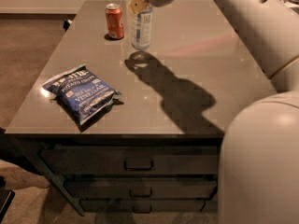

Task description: Move blue plastic bottle near coke can

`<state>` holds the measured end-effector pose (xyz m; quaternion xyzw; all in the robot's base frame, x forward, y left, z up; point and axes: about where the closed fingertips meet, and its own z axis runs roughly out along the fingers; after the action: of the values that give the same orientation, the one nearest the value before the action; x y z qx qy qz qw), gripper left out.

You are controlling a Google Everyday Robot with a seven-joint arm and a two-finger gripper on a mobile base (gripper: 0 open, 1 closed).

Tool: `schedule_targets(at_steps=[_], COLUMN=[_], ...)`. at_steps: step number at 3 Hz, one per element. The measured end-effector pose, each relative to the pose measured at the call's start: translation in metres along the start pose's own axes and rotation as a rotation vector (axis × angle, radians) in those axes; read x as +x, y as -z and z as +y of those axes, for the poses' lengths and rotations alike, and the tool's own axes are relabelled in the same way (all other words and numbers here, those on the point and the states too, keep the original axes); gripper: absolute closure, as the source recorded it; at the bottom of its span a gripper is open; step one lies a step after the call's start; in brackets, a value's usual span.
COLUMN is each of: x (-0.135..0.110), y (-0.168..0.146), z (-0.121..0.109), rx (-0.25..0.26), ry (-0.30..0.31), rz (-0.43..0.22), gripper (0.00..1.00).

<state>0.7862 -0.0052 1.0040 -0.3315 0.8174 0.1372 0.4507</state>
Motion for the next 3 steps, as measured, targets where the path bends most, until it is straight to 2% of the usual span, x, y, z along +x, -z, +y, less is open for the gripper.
schedule_targets(at_steps=[2,3], x=[-0.03,-0.037], y=[-0.05,-0.069], z=[0.008,0.01], rx=[-0.014,-0.018], ry=[0.043,0.054], rz=[-0.026,-0.023], gripper=[1.0,1.0])
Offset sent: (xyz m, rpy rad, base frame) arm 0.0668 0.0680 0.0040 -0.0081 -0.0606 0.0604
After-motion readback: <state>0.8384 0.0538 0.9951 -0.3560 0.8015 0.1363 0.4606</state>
